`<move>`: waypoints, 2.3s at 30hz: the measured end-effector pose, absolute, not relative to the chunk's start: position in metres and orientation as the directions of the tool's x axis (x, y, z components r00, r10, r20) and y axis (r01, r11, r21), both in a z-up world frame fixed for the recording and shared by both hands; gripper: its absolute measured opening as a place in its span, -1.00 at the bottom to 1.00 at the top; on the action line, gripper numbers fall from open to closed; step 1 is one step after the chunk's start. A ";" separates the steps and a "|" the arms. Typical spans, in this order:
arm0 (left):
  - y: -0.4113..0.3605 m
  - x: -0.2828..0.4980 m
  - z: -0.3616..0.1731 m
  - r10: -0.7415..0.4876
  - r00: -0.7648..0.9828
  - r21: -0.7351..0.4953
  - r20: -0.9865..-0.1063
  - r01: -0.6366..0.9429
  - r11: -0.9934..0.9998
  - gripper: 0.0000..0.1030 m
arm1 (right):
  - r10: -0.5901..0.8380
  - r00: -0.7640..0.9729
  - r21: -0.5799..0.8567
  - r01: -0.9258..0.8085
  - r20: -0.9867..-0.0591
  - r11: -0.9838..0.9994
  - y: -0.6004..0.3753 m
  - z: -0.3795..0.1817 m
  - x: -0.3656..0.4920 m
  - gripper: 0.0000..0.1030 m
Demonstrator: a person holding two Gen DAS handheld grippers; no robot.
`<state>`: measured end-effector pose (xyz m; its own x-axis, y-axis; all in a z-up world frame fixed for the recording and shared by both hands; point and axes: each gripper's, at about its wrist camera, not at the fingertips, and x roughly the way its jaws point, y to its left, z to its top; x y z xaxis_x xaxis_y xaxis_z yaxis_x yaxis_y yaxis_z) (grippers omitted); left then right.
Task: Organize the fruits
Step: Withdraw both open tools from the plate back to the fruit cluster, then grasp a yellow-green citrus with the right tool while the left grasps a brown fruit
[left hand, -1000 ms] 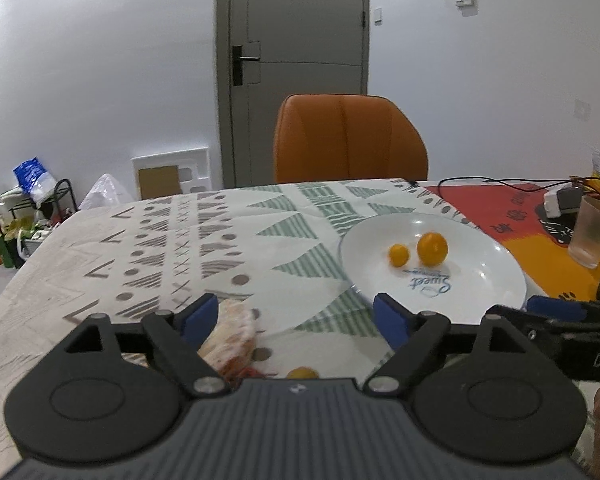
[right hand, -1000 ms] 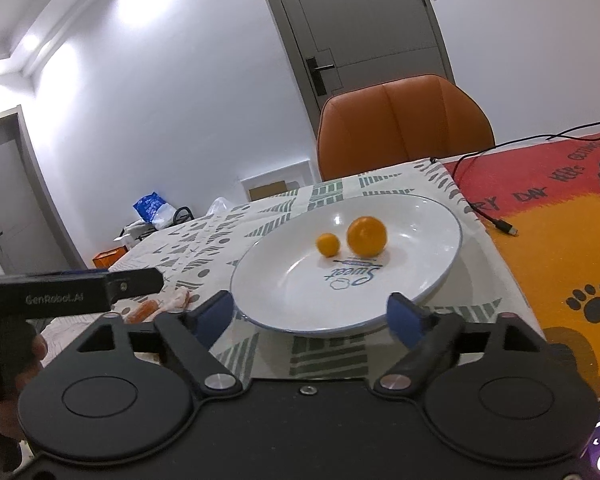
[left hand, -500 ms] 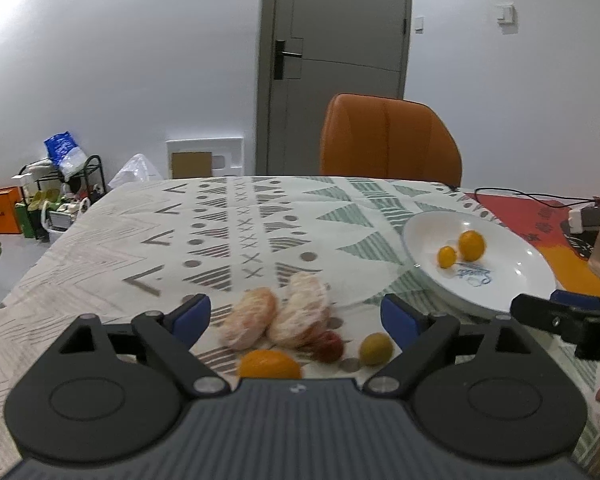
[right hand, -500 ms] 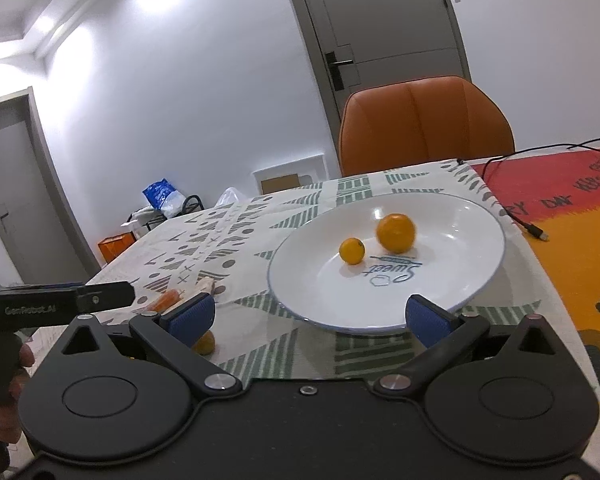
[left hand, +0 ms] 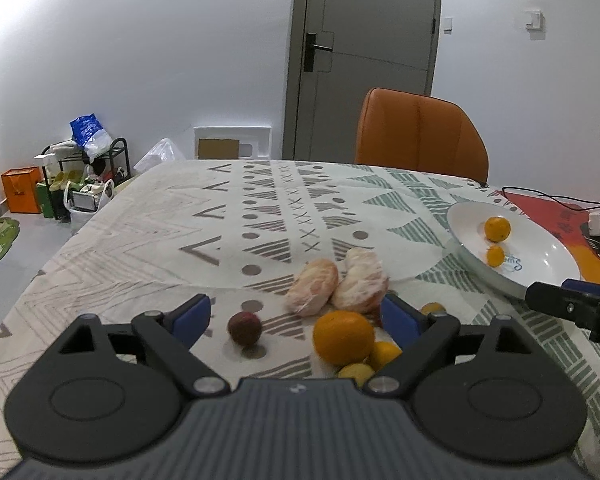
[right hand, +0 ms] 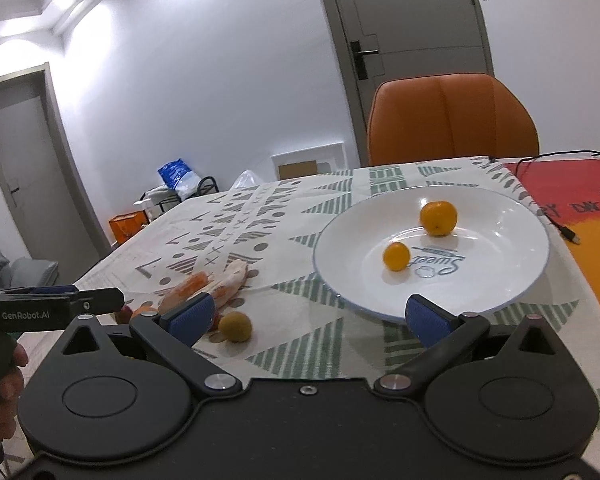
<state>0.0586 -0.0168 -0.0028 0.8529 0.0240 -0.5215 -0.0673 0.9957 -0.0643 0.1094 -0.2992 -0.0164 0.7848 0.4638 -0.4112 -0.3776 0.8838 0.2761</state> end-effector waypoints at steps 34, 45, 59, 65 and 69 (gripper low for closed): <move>0.016 0.046 -0.025 0.017 0.842 -0.123 -0.539 -0.098 0.988 0.72 | 0.570 0.665 0.235 -0.529 -0.482 0.816 -0.238 -0.024 0.111 0.51; 0.024 0.066 -0.031 0.027 0.839 -0.138 -0.544 -0.121 0.983 0.32 | 0.566 0.651 0.234 -0.528 -0.505 0.817 -0.230 -0.029 0.125 0.12; 0.029 0.087 -0.041 0.027 0.824 -0.147 -0.567 -0.134 0.980 -0.19 | 0.549 0.642 0.223 -0.520 -0.536 0.825 -0.220 -0.039 0.142 -0.11; 0.030 0.086 -0.037 0.004 0.823 -0.169 -0.568 -0.121 0.978 -0.55 | 0.542 0.654 0.235 -0.501 -0.528 0.833 -0.226 -0.039 0.143 -0.50; 0.026 0.079 -0.029 0.005 0.836 -0.169 -0.549 -0.116 0.979 -0.55 | 0.546 0.662 0.240 -0.500 -0.514 0.832 -0.231 -0.036 0.139 -0.50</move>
